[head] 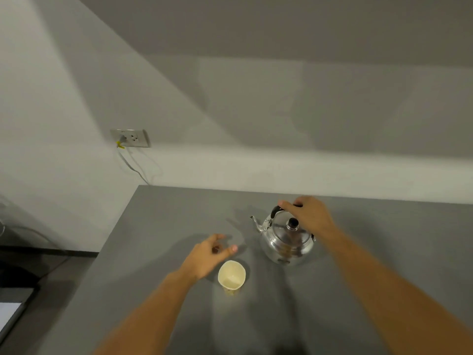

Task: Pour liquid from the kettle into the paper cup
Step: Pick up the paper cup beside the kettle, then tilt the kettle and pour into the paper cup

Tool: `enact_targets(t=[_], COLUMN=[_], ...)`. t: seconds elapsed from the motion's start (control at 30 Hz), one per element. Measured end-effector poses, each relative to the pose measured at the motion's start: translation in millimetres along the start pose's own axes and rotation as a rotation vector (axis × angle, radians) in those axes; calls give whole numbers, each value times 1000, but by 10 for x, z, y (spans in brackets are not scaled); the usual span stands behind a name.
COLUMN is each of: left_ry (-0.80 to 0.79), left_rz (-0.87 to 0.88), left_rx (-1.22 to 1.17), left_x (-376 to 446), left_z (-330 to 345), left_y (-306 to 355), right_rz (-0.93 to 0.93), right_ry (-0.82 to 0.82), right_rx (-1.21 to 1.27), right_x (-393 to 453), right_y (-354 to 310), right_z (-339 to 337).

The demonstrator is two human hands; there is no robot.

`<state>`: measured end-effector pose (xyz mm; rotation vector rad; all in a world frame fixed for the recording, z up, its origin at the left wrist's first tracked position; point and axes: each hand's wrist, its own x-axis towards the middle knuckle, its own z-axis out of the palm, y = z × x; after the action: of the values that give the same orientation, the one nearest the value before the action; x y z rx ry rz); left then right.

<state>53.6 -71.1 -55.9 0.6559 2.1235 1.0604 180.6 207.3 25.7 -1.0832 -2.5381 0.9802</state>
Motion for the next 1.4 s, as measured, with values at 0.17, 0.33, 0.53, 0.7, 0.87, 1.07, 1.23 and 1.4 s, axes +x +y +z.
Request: enact_targets(t=[0.17, 0.33, 0.53, 0.7, 0.87, 1.07, 1.23, 1.4], left_ry=[-89, -80, -3, 43, 53, 61, 65, 52], left_rz=[-18, -2, 13, 6, 6, 18, 13, -3], left_rx=[-83, -58, -76, -82, -102, -95, -112, -136], left_x=[-225, -299, -304, -306, -329, -360, -380, -387], left_z=[229, 442, 615, 668, 686, 678, 677, 667], left_y=[-264, -426, -449, -453, -450, -404, -362, -356], right_rz=[-33, -43, -66, -112, -156, -237, -407, -483], right_ry=[-14, -23, -34, -62, -53, -58, 21, 35], right_rx=[-21, -50, -91, -198, -357, -476, -593, -697], right_x=[-367, -617, -837, -949, -1012, -1048, -1097, -1136], right_y=[-90, -170, -218, -282, -350, -443, -561, -669], right_z=[9, 12, 17, 64, 125, 217, 278, 360])
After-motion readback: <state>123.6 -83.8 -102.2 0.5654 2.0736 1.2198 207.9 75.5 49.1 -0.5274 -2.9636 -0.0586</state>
